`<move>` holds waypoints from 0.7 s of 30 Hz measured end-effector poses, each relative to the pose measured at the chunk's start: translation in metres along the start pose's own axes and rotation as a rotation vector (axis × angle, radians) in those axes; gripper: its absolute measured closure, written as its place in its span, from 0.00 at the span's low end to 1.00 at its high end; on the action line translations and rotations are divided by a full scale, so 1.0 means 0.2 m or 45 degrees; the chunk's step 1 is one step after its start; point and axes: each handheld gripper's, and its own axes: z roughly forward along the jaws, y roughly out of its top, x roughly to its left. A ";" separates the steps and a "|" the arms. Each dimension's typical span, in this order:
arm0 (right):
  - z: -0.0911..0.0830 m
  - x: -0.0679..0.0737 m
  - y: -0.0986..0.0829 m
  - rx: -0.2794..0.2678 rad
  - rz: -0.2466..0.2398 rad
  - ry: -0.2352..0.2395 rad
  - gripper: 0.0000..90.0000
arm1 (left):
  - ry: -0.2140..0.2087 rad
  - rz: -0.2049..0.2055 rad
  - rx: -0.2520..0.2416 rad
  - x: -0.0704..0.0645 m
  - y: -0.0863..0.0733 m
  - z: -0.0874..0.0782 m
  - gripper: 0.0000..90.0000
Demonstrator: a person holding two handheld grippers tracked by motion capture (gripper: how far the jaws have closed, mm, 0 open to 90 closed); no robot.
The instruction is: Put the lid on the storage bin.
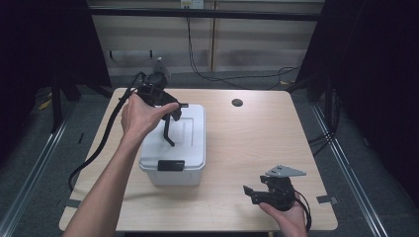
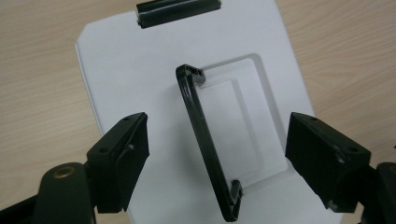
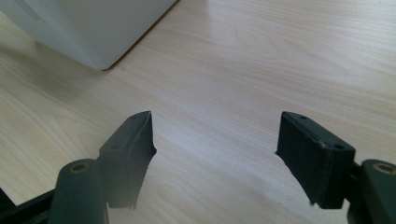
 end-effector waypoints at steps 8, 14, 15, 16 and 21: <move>0.00 0.00 0.00 0.003 0.005 -0.003 0.30 | -0.118 0.069 -0.108 0.13 -0.07 -0.05 0.20; 0.00 0.00 0.00 0.004 0.008 -0.005 0.30 | -0.052 0.068 -0.208 0.20 -0.13 -0.10 0.21; 0.00 0.00 0.00 -0.002 0.002 -0.006 0.30 | -0.073 0.104 -0.226 0.23 -0.15 -0.12 0.21; 0.00 0.00 0.00 -0.002 0.002 -0.006 0.30 | -0.073 0.104 -0.226 0.23 -0.15 -0.12 0.21; 0.00 0.00 0.00 0.001 0.008 -0.010 0.30 | -0.082 0.145 -0.298 0.29 -0.21 -0.16 0.21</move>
